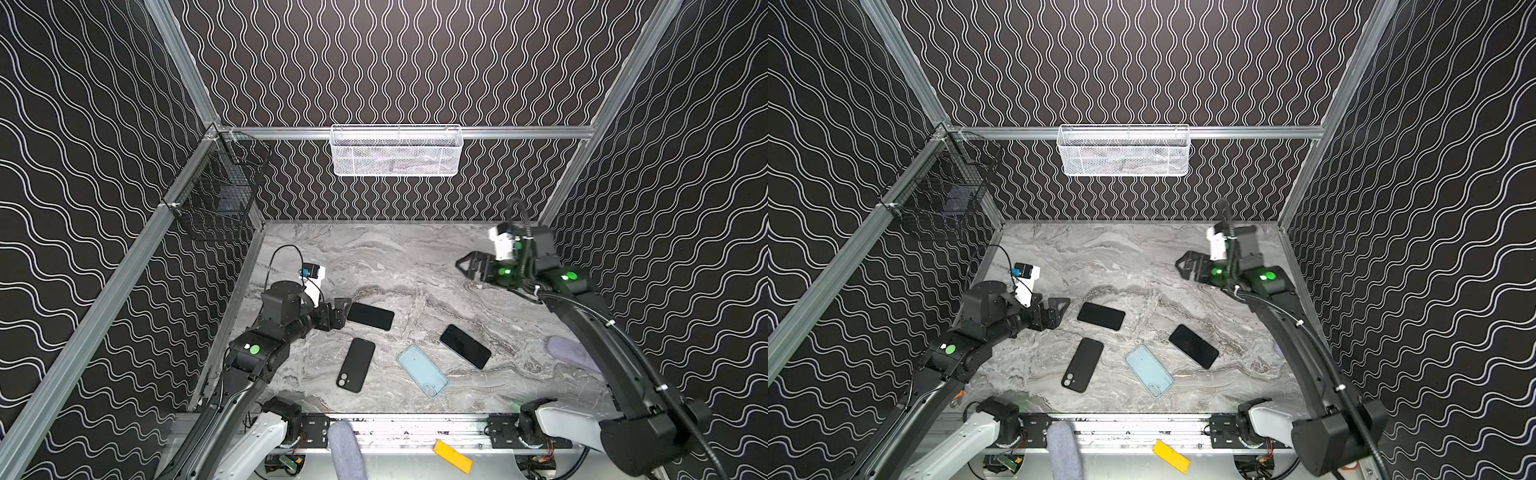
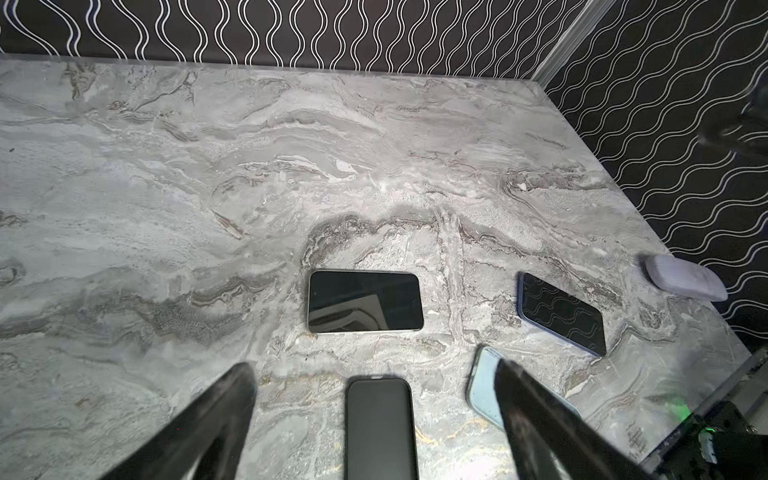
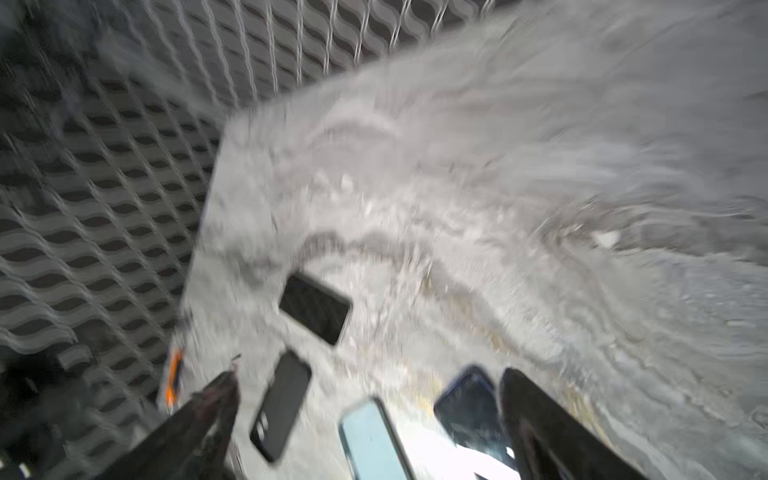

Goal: Put the phone into the phone case
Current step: 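Raise both arms and move the right gripper over the light-blue case, then lower the right gripper and grasp the light-blue case's edge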

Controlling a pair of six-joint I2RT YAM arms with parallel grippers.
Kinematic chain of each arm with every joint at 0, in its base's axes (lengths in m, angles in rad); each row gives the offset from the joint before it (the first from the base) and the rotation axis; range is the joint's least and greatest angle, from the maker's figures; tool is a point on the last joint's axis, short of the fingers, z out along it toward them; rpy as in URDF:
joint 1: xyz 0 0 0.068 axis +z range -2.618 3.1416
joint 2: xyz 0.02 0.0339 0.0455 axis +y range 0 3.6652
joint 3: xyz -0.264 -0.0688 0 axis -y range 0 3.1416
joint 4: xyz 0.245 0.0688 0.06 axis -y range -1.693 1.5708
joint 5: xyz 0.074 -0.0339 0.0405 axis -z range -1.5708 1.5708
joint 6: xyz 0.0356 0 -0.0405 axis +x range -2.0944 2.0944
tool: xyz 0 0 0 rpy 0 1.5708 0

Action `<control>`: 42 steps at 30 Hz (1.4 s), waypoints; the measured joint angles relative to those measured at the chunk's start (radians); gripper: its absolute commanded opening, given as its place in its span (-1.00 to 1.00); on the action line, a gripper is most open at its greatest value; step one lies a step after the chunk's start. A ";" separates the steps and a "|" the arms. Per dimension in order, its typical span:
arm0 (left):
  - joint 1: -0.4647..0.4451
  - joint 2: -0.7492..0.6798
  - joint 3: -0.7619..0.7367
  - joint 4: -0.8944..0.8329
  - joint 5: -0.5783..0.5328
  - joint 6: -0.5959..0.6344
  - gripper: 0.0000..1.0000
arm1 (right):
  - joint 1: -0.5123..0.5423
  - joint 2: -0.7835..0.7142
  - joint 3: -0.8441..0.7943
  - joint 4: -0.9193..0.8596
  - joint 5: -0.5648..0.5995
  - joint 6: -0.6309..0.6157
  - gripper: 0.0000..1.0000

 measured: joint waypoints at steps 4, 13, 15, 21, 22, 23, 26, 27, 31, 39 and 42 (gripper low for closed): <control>0.000 -0.005 0.018 -0.021 0.014 0.000 0.87 | 0.175 0.091 0.009 -0.124 0.069 -0.047 0.91; 0.000 -0.068 0.025 -0.146 -0.016 -0.032 0.86 | 0.474 0.198 -0.077 -0.177 0.140 -0.151 0.69; 0.000 -0.082 0.005 -0.177 -0.028 -0.052 0.87 | 0.512 0.227 -0.111 -0.155 0.156 -0.174 0.65; 0.000 -0.135 0.009 -0.198 -0.100 -0.064 0.89 | 0.557 0.326 -0.135 -0.067 0.175 -0.220 0.67; 0.000 -0.134 0.008 -0.198 -0.114 -0.067 0.89 | 0.558 0.338 -0.127 -0.060 0.176 -0.221 0.71; 0.000 -0.131 0.005 -0.198 -0.129 -0.072 0.89 | 0.558 0.349 -0.116 -0.046 0.177 -0.220 0.76; 0.000 -0.130 -0.009 -0.199 -0.169 -0.083 0.89 | 0.560 0.389 -0.069 -0.019 0.200 -0.211 0.82; 0.000 -0.134 -0.015 -0.200 -0.183 -0.089 0.89 | 0.560 0.410 -0.046 -0.005 0.203 -0.193 0.81; 0.000 -0.146 -0.029 -0.204 -0.229 -0.112 0.89 | 0.558 0.481 0.013 0.040 0.162 -0.143 0.72; 0.000 -0.146 -0.036 -0.201 -0.221 -0.164 0.88 | 0.563 0.458 -0.023 -0.014 0.149 -0.224 0.43; 0.000 -0.136 -0.047 -0.202 -0.200 -0.189 0.88 | 0.565 0.456 -0.056 -0.014 0.154 -0.254 0.36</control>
